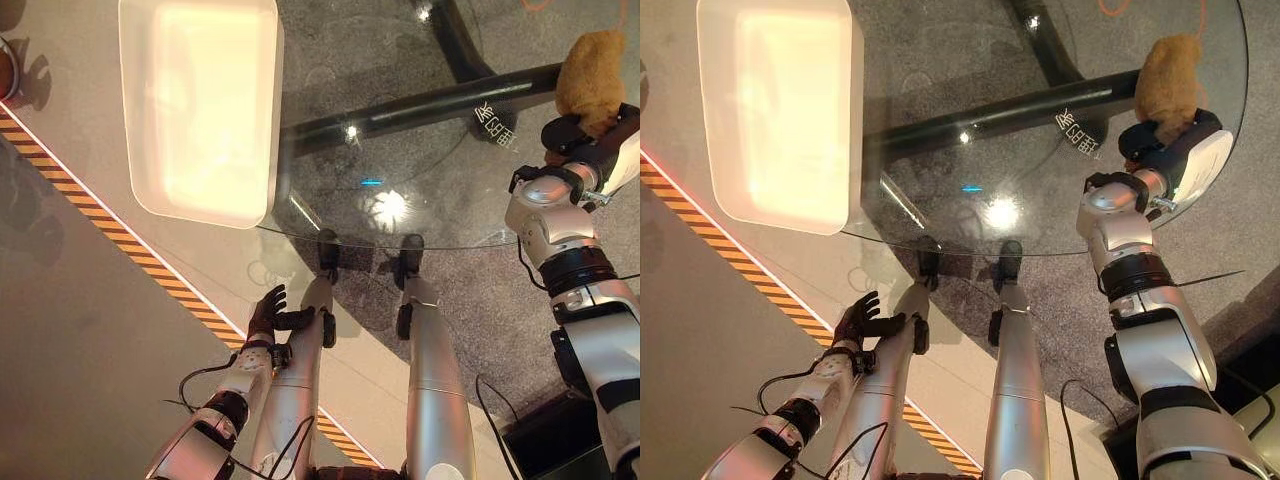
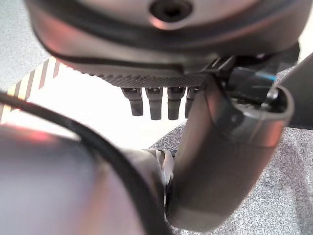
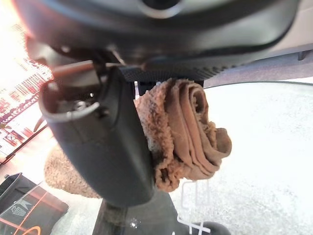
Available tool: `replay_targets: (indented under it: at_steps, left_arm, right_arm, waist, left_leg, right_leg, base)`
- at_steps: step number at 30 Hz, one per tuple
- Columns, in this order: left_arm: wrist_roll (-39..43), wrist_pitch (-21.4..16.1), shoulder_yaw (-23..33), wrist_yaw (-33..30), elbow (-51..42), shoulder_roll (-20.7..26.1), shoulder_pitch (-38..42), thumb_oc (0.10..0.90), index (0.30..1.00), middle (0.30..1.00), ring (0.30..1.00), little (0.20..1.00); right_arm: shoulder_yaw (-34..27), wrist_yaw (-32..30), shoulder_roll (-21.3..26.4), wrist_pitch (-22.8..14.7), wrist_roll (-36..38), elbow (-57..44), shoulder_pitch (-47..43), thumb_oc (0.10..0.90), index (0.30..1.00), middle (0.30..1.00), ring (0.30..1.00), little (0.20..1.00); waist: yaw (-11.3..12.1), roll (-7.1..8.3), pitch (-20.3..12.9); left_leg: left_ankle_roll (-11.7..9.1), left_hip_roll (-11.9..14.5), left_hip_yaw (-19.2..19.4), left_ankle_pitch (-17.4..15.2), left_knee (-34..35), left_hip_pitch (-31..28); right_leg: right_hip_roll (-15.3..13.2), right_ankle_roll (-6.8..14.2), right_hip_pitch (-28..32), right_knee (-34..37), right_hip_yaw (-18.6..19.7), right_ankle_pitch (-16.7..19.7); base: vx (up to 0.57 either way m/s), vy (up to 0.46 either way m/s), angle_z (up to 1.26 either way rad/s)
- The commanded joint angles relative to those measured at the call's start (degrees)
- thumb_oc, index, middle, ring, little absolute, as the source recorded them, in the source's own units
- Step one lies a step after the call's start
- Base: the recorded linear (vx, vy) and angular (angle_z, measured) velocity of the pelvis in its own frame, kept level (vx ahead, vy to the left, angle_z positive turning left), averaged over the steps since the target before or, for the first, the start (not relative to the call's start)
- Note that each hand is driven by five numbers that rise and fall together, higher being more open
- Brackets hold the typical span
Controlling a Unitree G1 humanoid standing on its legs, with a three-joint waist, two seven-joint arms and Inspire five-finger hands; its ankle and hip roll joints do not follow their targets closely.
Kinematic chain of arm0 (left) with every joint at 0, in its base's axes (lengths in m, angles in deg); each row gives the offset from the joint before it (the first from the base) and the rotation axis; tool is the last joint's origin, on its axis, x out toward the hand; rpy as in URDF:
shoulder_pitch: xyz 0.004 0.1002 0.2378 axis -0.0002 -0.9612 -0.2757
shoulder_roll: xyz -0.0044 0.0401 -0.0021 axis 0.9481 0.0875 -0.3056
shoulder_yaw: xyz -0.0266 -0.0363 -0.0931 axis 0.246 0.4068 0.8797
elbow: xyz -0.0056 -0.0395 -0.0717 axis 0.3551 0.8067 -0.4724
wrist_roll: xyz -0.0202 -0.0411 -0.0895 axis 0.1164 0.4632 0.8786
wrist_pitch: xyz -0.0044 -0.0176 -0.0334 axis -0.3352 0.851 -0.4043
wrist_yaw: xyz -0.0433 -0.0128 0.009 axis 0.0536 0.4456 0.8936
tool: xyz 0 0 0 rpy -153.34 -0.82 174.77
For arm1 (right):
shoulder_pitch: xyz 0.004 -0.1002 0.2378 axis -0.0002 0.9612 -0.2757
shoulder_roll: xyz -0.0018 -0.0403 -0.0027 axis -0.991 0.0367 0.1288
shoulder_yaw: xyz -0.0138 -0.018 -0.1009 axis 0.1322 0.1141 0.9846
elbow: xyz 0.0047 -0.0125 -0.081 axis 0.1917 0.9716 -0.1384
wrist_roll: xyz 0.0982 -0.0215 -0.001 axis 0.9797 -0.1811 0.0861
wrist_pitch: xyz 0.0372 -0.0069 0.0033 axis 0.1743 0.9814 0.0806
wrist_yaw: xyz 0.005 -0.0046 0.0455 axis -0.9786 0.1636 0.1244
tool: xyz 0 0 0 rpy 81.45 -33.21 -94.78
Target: Wipe the table with a cloth and put it in the basket.
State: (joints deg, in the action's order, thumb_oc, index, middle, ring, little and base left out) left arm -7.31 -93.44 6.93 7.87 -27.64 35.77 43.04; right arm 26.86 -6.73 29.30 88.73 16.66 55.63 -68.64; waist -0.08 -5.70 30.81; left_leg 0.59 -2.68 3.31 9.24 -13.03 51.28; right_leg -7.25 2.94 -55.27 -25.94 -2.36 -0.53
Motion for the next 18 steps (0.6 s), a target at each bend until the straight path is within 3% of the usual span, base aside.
replay_targets:
  at_steps: [1, 4, 5, 12, 18]
  left_arm:
    - [0.28, 6.11, -3.58, -2.04, 2.95, -2.2, -7.48, 0.8, 0.9, 0.9, 0.9, 0.9]
    - [0.28, 6.11, -3.58, -2.04, 2.95, -2.2, -7.48, 0.8, 0.9, 0.9, 0.9, 0.9]
    - [1.48, 8.97, -2.05, -3.21, 2.11, -1.76, -5.3, 0.8, 0.9, 0.9, 0.9, 0.9]
    - [2.91, 9.7, 0.36, -4.6, 1.14, -1.61, -1.38, 0.8, 0.9, 0.9, 0.9, 0.9]
    - [2.83, 10.16, 1.3, -6.55, 1.62, -1.67, 1.26, 0.8, 0.9, 0.9, 0.9, 0.9]
  right_arm:
    - [1.79, 1.69, 2.57, -0.02, 0.87, -0.26, -0.4, 0.1, 0.3, 0.3, 0.3, 0.2]
    - [1.79, 1.69, 2.57, -0.02, 0.87, -0.26, -0.4, 0.1, 0.3, 0.3, 0.3, 0.2]
    - [2.08, 2.65, 2.91, -4.39, -3.97, -5.38, -1.1, 0.1, 0.3, 0.3, 0.3, 0.2]
    - [3.94, 5.67, 1.81, -1.98, -11.61, -17.86, -0.49, 0.1, 0.3, 0.3, 0.3, 0.2]
    - [5.6, 9.75, -0.11, -2.06, -13.75, -19.97, -0.84, 0.1, 0.3, 0.3, 0.3, 0.2]
  waist:
    - [1.3, -2.01, -1.02]
    - [1.3, -2.01, -1.02]
    - [0.93, -0.76, -1.02]
    - [0.06, 1.94, -1.02]
    - [0.01, 2.84, -1.02]
  left_leg:
    - [1.07, -2.23, -1.66, -7.23, -9.56, 3.23]
    - [1.07, -2.23, -1.66, -7.23, -9.56, 3.23]
    - [1.41, -2.28, -1.47, -8.48, -11.76, 4.51]
    - [2.0, -2.39, -1.62, -10.33, -15.2, 6.44]
    - [2.13, -2.53, -2.06, -10.82, -16.62, 7.7]
  right_leg:
    - [3.46, -0.99, -0.72, 6.91, 0.13, 6.73]
    - [3.46, -0.99, -0.72, 6.91, 0.13, 6.73]
    - [4.06, -0.89, -1.45, 5.17, 0.23, 5.92]
    - [4.85, -0.68, -2.82, 2.28, 0.75, 4.99]
    - [5.09, -0.5, -3.73, 0.93, 0.9, 4.74]
  base:
    - [0.0, 0.0, 0.0]
    - [0.0, 0.029, 0.0]
    - [0.0, 0.104, -0.01]
    - [0.01, 0.059, -0.04]
    - [0.0, 0.014, 0.02]
